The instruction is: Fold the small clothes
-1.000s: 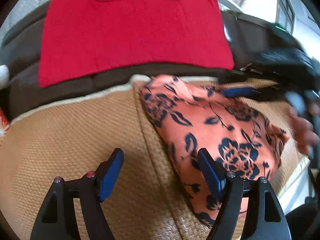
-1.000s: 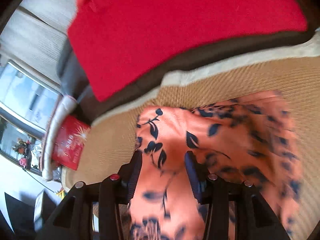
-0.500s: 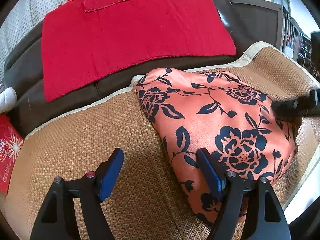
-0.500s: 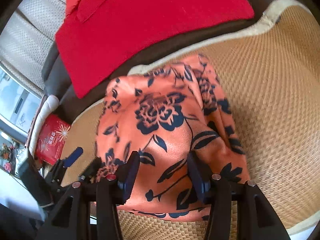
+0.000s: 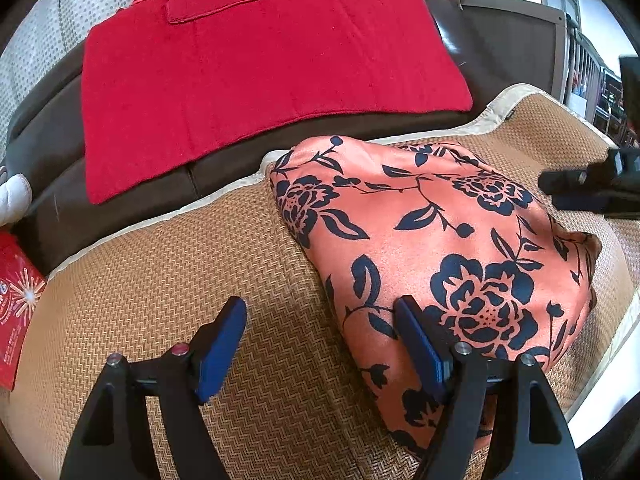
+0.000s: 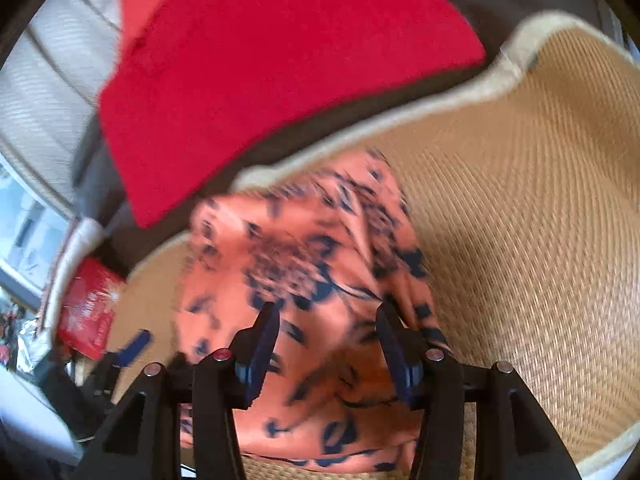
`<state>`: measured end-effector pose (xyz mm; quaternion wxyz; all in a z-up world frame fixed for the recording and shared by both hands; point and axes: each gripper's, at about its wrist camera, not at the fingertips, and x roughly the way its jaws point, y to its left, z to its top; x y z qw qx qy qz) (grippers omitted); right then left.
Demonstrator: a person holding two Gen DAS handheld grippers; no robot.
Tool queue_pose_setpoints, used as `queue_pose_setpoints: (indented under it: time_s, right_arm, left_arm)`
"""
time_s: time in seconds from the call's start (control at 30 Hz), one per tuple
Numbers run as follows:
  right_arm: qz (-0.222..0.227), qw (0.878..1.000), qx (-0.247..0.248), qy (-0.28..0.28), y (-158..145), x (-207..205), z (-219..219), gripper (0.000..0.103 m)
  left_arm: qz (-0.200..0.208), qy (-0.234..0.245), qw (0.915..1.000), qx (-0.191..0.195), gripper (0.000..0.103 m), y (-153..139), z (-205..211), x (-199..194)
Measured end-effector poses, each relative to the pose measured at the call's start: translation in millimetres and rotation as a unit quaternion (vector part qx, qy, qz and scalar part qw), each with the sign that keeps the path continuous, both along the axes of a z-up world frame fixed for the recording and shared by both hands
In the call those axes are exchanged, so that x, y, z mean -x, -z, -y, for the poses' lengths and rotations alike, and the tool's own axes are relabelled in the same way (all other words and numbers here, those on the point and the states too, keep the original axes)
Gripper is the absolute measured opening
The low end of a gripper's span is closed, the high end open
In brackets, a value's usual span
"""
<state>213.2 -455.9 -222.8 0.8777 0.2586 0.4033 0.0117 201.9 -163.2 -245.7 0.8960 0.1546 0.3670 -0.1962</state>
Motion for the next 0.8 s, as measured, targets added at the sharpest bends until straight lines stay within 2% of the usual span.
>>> queue_pose_setpoints:
  time_s: [0.07,0.2,0.27,0.37,0.43,0.5,0.57,0.8]
  right_arm:
    - [0.014,1.000,-0.004,-0.015,-4.1,-0.9,-7.1,0.055]
    - [-0.037,0.999,-0.006,-0.038,24.4,-19.8,-20.6,0.056]
    - [-0.030,0.999,0.004,-0.044,18.6,-20.5,-23.3,0.056]
    - [0.007,0.999,-0.026,-0.029,5.7,-14.2,-18.4,0.056]
    - [0.027,0.999,-0.026,-0.015,-2.8,-8.9,-14.5,0.056]
    - [0.043,0.999,-0.027,-0.004,-9.4,-2.9,-8.7,0.062]
    - [0.051,0.998,-0.032,0.008,-12.6,3.9,-2.6,0.067]
    - [0.073,0.995,-0.042,0.044,-14.2,15.8,13.9,0.069]
  left_arm:
    - [0.000,0.000,1.0000,-0.001,0.078,0.0,0.3,0.0]
    - [0.000,-0.001,1.0000,0.000,0.078,-0.4,0.8,-0.8]
    - [0.001,-0.002,1.0000,-0.002,0.078,-0.5,1.1,-0.9]
    - [0.002,-0.003,1.0000,-0.003,0.079,-0.9,2.0,-1.7]
    - [0.000,-0.005,1.0000,-0.002,0.079,-1.5,1.7,-2.5]
    - [0.000,-0.008,1.0000,-0.001,0.079,-2.2,2.0,-2.6]
    - [0.001,-0.010,1.0000,-0.001,0.079,-3.4,1.9,-2.4]
    - [0.014,-0.025,0.9995,0.011,0.079,-15.1,3.5,-1.9]
